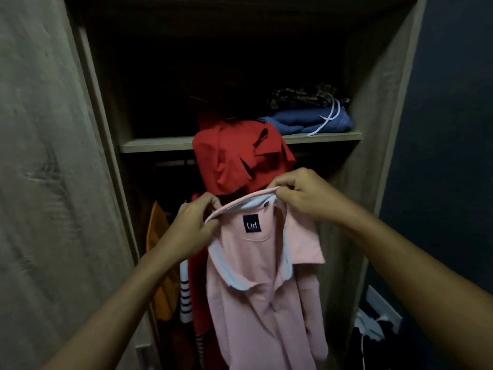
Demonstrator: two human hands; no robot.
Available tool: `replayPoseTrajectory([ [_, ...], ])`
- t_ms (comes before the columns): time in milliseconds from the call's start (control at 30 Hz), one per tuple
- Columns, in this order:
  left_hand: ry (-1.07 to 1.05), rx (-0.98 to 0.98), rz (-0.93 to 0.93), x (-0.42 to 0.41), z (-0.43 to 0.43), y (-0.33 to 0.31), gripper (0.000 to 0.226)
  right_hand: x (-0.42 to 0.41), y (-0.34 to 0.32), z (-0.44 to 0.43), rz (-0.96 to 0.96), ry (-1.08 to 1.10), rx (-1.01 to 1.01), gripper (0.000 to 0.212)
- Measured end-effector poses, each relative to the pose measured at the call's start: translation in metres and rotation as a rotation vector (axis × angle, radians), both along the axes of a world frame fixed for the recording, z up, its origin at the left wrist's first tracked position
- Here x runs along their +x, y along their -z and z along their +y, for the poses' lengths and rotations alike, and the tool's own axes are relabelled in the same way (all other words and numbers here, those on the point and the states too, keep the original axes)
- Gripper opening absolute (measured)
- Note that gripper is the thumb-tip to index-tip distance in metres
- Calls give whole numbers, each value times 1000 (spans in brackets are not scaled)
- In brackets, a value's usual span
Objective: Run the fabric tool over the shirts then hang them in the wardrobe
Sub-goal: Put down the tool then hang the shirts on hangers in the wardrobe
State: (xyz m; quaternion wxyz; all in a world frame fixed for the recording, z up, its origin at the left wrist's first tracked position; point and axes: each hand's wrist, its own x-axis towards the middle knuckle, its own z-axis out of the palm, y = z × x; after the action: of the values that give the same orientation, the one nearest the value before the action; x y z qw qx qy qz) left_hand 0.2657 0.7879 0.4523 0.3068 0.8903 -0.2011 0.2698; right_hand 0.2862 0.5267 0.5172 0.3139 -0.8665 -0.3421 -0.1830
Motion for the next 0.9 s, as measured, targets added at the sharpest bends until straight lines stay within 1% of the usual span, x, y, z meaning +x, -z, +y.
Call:
replayPoseTrajectory([
  [67,-45,-46,43,1,-3,11,18,9,19,-9,84,9,23,28],
  [133,-78,-138,100,5,-10,21,12,16,40,-15,174,0,61,25],
  [200,-90,-230,139,9,-19,27,24,22,61,-16,253,-8,68,26],
  [233,-94,-252,142,10,-24,29,28,25,72,-16,310,-3,62,27],
  [300,-102,-262,144,14,-30,31,31,31,89,-16,462,-7,55,21],
  [367,-95,-272,150,21,-35,33,36,41,103,-16,613,-11,61,25],
  [400,-89,-277,139,24,-37,33,40,48,109,-15,645,4,82,30],
  [433,-90,-274,130,27,-39,32,41,58,115,-13,628,38,113,35],
  [500,-115,-265,126,34,-43,32,33,81,121,-7,463,159,189,36],
  [567,-147,-237,107,40,-47,31,28,105,120,0,281,325,297,27],
  [633,-158,-213,103,47,-48,31,27,129,118,5,198,451,354,18],
  [667,-153,-207,104,51,-46,33,27,138,118,8,180,493,342,15],
  [700,-151,-200,106,55,-45,34,27,149,120,12,168,529,310,18],
  [800,-156,-174,107,64,-39,37,23,175,126,22,222,603,183,43],
  [900,-154,-172,88,70,-34,39,16,203,131,32,317,575,103,54],
])
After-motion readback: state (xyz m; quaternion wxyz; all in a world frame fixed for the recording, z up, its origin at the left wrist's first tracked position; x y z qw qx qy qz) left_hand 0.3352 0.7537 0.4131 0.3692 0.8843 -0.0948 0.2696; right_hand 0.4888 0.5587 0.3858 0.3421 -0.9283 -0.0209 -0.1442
